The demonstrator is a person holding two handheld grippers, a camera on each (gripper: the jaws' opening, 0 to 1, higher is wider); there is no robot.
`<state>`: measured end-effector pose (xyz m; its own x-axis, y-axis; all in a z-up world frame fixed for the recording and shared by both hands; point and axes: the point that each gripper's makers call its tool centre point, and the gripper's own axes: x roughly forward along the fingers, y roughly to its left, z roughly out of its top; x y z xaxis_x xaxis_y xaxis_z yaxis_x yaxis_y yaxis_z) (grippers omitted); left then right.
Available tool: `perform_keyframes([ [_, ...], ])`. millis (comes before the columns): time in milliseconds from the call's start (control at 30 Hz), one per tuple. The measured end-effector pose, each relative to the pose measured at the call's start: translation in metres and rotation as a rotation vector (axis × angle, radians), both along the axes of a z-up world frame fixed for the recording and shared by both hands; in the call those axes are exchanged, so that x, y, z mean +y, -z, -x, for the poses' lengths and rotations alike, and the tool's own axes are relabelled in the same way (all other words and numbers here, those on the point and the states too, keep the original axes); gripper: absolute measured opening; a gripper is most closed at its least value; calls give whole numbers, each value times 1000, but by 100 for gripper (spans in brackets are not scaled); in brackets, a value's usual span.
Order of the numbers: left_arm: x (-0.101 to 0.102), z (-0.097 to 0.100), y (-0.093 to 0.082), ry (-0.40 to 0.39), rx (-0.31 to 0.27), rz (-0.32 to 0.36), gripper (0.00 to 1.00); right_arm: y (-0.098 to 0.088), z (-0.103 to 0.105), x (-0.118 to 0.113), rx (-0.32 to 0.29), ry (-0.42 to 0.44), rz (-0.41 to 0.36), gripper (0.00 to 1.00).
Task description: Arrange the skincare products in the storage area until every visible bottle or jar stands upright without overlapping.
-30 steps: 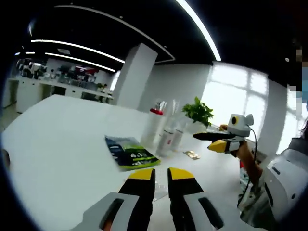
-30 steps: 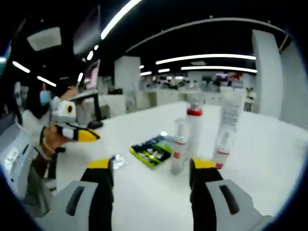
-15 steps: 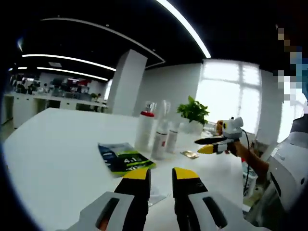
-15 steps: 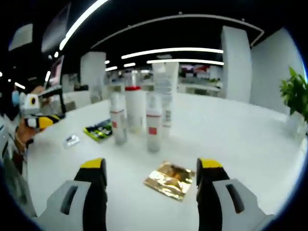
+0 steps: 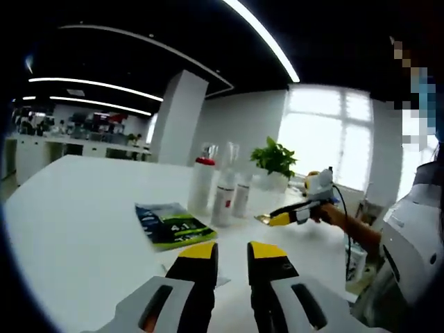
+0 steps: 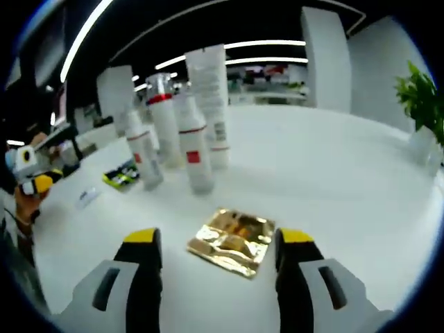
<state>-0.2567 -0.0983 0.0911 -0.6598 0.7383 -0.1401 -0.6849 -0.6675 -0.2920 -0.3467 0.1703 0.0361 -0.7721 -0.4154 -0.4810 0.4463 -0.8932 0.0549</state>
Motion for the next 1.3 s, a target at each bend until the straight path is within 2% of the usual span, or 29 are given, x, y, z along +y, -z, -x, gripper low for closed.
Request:
perform_keyframes([
  [133,-1,1,2,-7,0,4,17,3,6,11,35,13,-141,50],
  [167,-1,2,2,-8,-2,2,17,4,4,5,25,15,-109,49],
  [300,1,3,3,-4,-6,-3,17,3,6,3,15,17,-115,41],
  [567,0,3,4,-7,-9,-5,17,3,7,4,-8,9,-121,40],
  [767,-5,5,4,-20,-8,-10,16,-7,5,2,-4,6,-62,40],
  [800,-5,5,4,-21,-8,-10,16,-11,4,2,1,8,-59,28],
  [833,-5,6,5,-22,-8,-10,16,-16,3,6,7,19,-63,12],
  [867,-5,6,4,-22,-8,-9,16,-20,4,8,20,34,-60,2],
  [900,-5,6,4,-22,-8,-9,16,-25,4,9,40,39,-55,6],
  [933,-5,7,4,-21,-7,-9,16,-32,3,7,67,23,-46,20],
  [1000,-4,7,5,-17,-9,-10,16,-34,0,6,54,7,-40,51],
  [1033,-3,8,5,-16,-9,-10,16,-33,-2,6,43,-2,-47,56],
  [1100,-1,8,6,-11,-11,-11,16,-33,-1,7,41,-1,-66,53],
  [1167,2,9,7,-3,-15,-11,16,-31,5,11,31,-2,-117,54],
  [1200,3,8,7,1,-15,-11,16,-27,5,12,3,-12,-137,61],
  [1233,5,8,8,9,-17,-9,16,-20,7,10,-50,-28,-158,65],
  [1300,7,6,7,15,-16,-6,16,-10,11,10,-151,-35,-176,70],
])
